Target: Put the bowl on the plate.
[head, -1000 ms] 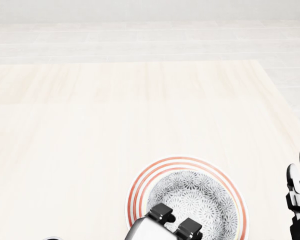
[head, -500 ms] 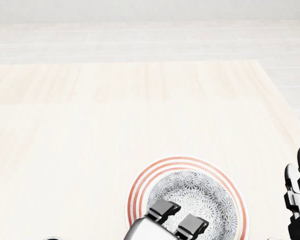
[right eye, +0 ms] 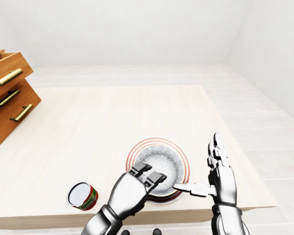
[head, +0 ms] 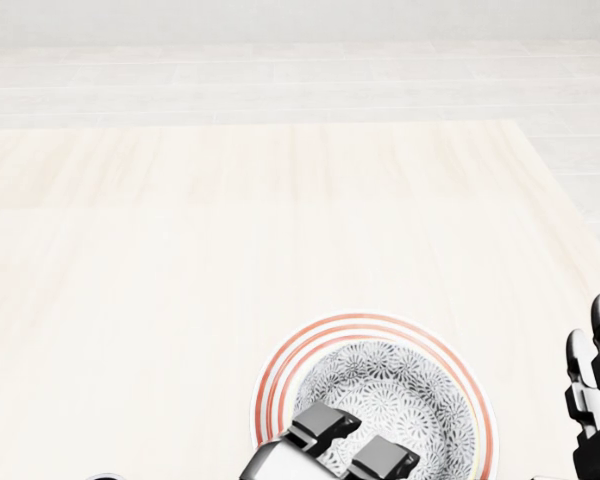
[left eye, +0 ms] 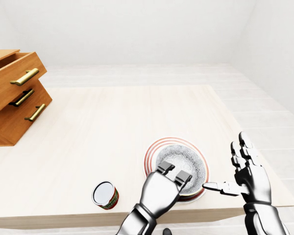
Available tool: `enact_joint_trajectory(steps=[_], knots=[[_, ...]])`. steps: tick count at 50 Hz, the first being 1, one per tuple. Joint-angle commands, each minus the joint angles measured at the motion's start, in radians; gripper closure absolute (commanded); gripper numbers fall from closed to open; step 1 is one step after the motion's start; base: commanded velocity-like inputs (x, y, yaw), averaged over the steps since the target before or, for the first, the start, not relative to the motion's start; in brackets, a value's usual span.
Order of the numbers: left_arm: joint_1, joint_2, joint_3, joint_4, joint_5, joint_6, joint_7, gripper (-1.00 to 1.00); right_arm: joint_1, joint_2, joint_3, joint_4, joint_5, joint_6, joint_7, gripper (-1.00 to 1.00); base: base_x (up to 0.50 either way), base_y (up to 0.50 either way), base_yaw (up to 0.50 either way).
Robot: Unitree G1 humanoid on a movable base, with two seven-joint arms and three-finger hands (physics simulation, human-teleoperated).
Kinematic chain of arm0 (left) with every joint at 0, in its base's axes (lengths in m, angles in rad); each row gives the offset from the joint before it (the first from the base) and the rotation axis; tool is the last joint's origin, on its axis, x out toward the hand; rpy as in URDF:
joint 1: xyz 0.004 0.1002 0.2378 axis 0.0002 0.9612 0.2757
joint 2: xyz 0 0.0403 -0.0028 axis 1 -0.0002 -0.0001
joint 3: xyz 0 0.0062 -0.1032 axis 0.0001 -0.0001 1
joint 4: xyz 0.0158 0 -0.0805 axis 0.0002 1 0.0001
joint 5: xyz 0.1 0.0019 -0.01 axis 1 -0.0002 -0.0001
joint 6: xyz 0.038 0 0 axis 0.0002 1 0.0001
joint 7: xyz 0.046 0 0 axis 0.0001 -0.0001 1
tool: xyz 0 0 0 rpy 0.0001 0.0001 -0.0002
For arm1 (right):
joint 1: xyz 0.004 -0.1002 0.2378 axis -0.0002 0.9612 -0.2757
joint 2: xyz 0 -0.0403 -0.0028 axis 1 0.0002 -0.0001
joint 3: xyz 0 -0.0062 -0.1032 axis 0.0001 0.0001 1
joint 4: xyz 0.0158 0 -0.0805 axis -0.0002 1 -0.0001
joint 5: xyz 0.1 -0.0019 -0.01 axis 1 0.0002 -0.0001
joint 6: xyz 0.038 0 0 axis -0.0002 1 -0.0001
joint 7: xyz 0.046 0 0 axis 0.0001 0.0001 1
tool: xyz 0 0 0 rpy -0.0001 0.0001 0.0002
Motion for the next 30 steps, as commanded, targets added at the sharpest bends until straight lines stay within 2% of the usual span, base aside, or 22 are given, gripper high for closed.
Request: enact_joint_trajectory(steps=[1, 3, 4, 8, 15, 21, 27, 30], knots=[[0.035, 0.025, 0.007, -0.094, -0.034, 0.0, -0.056, -0.32, 0.001, -0.001, 0.001, 0.01, 0.0, 0.0, -0.001, -1.0, 0.0, 0.0, 0.0], [0.033, 0.034, 0.006, -0.106, -0.014, 0.0, -0.061, -0.3, 0.0, -0.001, 0.002, 0.012, 0.001, 0.0, -0.001, -1.0, 0.0, 0.0, 0.0], [0.048, 0.033, 0.005, -0.119, -0.039, 0.0, -0.062, -0.29, -0.002, -0.002, 0.003, 0.017, -0.001, 0.0, -0.002, -1.0, 0.0, 0.0, 0.0], [0.059, 0.06, 0.007, -0.158, -0.023, 0.0, -0.078, -0.28, -0.005, -0.004, 0.003, 0.016, 0.002, 0.0, -0.004, -1.0, 0.0, 0.0, 0.0], [0.073, 0.075, 0.026, -0.209, -0.05, 0.0, -0.109, -0.25, -0.005, -0.005, 0.007, 0.035, 0.002, 0.0, -0.006, -1.0, 0.0, 0.0, 0.0], [0.078, 0.066, 0.048, -0.296, -0.08, 0.0, -0.178, -0.25, -0.005, -0.008, 0.007, 0.041, 0.005, 0.0, -0.007, -1.0, 0.0, 0.0, 0.0], [0.084, 0.069, 0.045, -0.327, -0.074, 0.0, -0.2, -0.25, -0.006, -0.01, 0.01, 0.054, 0.005, 0.0, -0.009, -1.0, 0.0, 0.0, 0.0], [0.085, 0.067, 0.054, -0.367, -0.092, 0.0, -0.236, -0.28, -0.003, -0.01, 0.009, 0.048, 0.008, 0.0, -0.009, -1.0, 0.0, 0.0, 0.0]])
